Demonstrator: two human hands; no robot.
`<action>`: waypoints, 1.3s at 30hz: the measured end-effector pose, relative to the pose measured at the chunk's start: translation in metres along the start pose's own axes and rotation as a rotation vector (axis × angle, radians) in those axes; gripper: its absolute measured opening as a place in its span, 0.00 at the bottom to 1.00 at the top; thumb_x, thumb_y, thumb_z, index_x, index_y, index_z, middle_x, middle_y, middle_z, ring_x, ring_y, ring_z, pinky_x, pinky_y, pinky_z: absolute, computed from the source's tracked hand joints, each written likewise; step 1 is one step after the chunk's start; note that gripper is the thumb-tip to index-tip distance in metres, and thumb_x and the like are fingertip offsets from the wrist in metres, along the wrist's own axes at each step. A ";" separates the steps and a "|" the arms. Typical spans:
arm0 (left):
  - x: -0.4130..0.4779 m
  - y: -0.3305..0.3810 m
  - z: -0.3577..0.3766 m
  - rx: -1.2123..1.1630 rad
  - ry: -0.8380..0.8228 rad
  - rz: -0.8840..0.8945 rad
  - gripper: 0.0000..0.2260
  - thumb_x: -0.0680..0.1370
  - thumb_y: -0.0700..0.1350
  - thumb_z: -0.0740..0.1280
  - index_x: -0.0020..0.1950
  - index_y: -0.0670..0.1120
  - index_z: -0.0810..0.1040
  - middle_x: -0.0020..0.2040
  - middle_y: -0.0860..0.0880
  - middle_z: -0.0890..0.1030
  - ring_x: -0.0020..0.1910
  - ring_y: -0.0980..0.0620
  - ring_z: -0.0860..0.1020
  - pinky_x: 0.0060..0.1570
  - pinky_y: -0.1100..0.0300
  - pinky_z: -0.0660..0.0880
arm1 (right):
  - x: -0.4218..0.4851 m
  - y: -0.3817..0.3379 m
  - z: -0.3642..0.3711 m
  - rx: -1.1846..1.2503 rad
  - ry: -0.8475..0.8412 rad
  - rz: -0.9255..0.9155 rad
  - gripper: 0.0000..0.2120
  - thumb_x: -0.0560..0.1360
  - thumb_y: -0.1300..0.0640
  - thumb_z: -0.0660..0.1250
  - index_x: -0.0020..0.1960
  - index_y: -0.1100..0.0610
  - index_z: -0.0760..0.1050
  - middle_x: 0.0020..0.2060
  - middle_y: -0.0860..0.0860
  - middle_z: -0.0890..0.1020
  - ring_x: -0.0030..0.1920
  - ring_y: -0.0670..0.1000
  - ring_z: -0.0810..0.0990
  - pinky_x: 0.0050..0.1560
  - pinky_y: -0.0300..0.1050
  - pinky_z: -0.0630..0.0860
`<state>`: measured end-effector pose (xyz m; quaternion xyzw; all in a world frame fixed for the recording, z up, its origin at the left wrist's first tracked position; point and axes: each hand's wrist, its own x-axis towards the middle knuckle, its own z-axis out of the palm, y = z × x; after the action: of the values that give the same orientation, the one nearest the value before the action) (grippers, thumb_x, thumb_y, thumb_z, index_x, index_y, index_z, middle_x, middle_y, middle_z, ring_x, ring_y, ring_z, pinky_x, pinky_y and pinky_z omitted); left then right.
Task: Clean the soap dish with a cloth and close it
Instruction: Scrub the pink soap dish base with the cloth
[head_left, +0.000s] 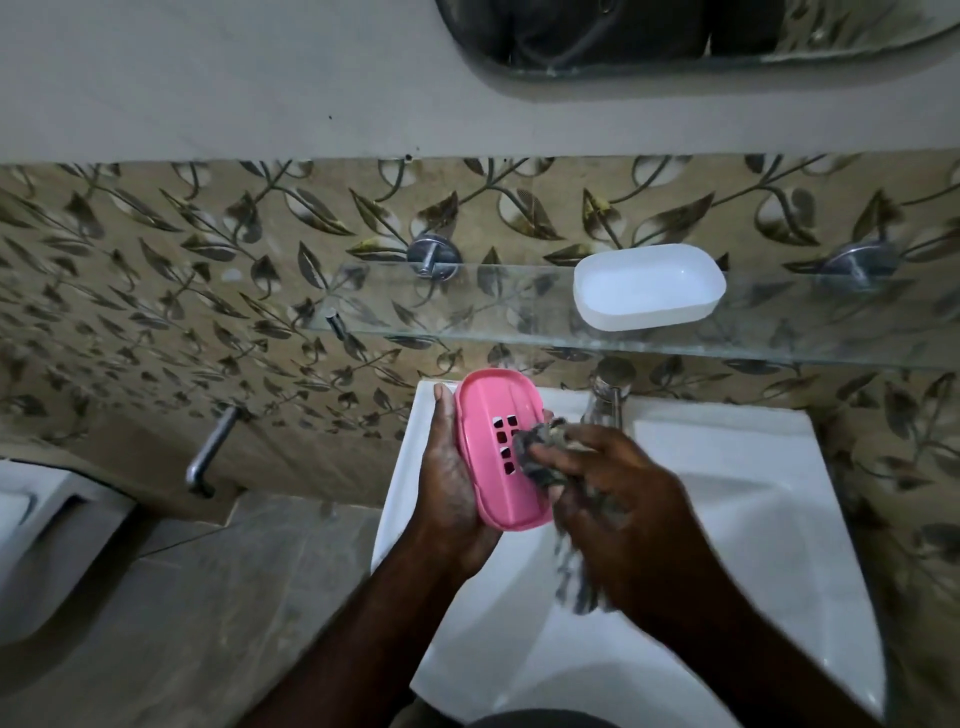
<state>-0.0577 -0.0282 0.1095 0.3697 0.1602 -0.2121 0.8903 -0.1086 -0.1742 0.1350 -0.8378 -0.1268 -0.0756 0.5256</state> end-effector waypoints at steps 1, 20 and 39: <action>-0.001 -0.001 0.003 0.013 -0.006 -0.019 0.42 0.68 0.71 0.57 0.64 0.37 0.76 0.51 0.38 0.81 0.50 0.41 0.79 0.54 0.47 0.77 | -0.002 -0.003 0.007 -0.065 -0.025 -0.052 0.17 0.74 0.64 0.65 0.58 0.48 0.81 0.58 0.42 0.76 0.56 0.34 0.76 0.55 0.25 0.70; -0.006 -0.006 0.002 0.224 0.076 0.109 0.33 0.69 0.65 0.59 0.63 0.41 0.76 0.53 0.38 0.83 0.51 0.41 0.83 0.46 0.49 0.81 | 0.019 0.012 0.017 -0.181 0.025 0.047 0.17 0.73 0.56 0.63 0.60 0.52 0.81 0.57 0.49 0.82 0.54 0.38 0.76 0.58 0.22 0.65; -0.017 -0.011 0.027 0.507 0.020 0.309 0.29 0.72 0.64 0.63 0.60 0.42 0.78 0.52 0.40 0.85 0.53 0.41 0.83 0.55 0.46 0.79 | 0.046 0.004 0.003 -0.246 0.217 0.073 0.13 0.74 0.53 0.63 0.54 0.52 0.82 0.44 0.51 0.78 0.45 0.50 0.79 0.47 0.44 0.76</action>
<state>-0.0739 -0.0508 0.1289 0.6022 0.0526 -0.1036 0.7898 -0.0633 -0.1668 0.1416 -0.8869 -0.0285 -0.1615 0.4319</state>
